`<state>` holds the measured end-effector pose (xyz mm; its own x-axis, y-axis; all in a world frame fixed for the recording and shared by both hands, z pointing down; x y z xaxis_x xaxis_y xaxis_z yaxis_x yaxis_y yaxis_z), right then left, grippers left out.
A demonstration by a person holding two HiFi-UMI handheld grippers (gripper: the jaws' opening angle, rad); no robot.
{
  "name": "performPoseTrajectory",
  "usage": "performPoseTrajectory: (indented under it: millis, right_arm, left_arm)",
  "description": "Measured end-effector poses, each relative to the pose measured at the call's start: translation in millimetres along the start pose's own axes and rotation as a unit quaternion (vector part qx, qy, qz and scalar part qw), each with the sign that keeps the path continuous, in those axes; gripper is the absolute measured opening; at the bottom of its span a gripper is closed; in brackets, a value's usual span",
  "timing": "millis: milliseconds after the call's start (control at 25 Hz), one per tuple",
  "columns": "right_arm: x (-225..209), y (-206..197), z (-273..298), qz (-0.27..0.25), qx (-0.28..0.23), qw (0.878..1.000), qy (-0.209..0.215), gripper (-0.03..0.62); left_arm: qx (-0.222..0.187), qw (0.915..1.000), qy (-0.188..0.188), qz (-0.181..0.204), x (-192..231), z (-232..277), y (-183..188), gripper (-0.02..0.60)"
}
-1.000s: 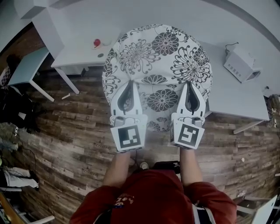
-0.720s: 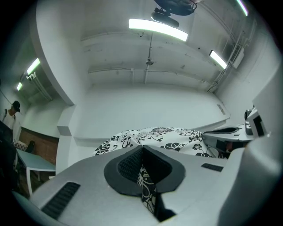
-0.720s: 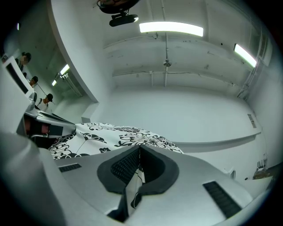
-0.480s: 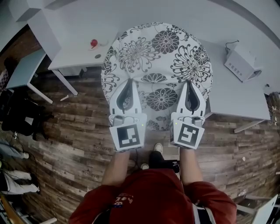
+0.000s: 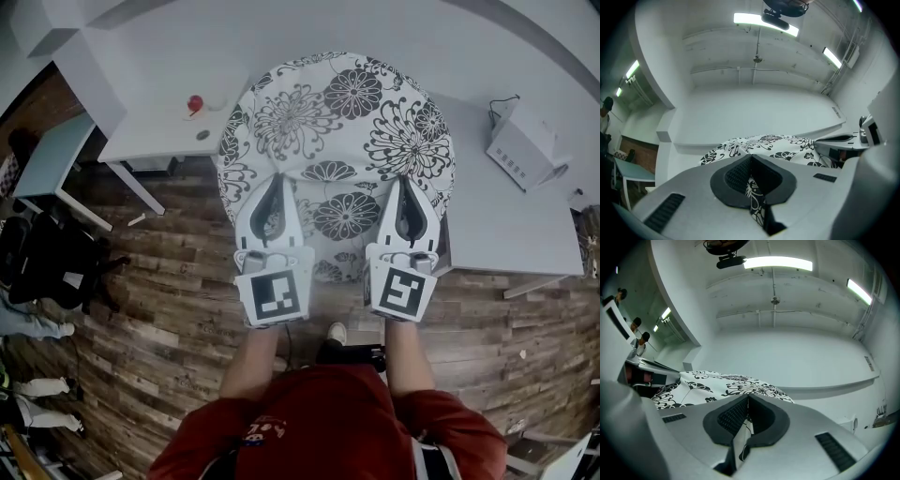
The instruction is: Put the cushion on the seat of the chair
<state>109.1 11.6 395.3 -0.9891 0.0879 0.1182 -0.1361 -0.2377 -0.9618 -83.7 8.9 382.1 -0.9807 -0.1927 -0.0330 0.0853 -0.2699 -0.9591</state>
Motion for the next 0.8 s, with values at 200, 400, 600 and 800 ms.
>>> performPoseTrajectory:
  millis: [200,400,600,800]
  right_arm:
    - [0.8,-1.9,4.6,0.012,-0.028,0.999,0.014,0.028]
    - [-0.1,-0.5,1.4,0.002,-0.007,1.0,0.001,0.028]
    - [0.8,0.2,1.9,-0.001,-0.007,1.0,0.004,0.028]
    - [-0.6,-0.8,0.9,-0.006,0.01,1.0,0.0,0.028]
  left_arm:
    - [-0.006,0.9999,0.008,0.0,-2.1,2.1,-2.7,0.028]
    - [-0.002,1.0,0.001,-0.005,-0.6,1.7,-2.5,0.028]
    - [-0.001,1.0,0.003,-0.005,-0.1,1.9,-3.2,0.028]
    - [-0.001,0.9999,0.005,-0.011,-0.6,1.1,-2.7,0.028]
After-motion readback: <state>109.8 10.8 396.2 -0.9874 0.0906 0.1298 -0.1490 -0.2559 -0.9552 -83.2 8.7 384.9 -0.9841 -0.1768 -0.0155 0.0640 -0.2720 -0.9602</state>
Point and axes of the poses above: the fingertips, and each gripper's own axes: z forward along the fingers, x to its left, y out of its top, the point moved 7 cm from there along -z, backward along the fingers, and after that the axes turned 12 degrees about x, right-handed, at the moved point
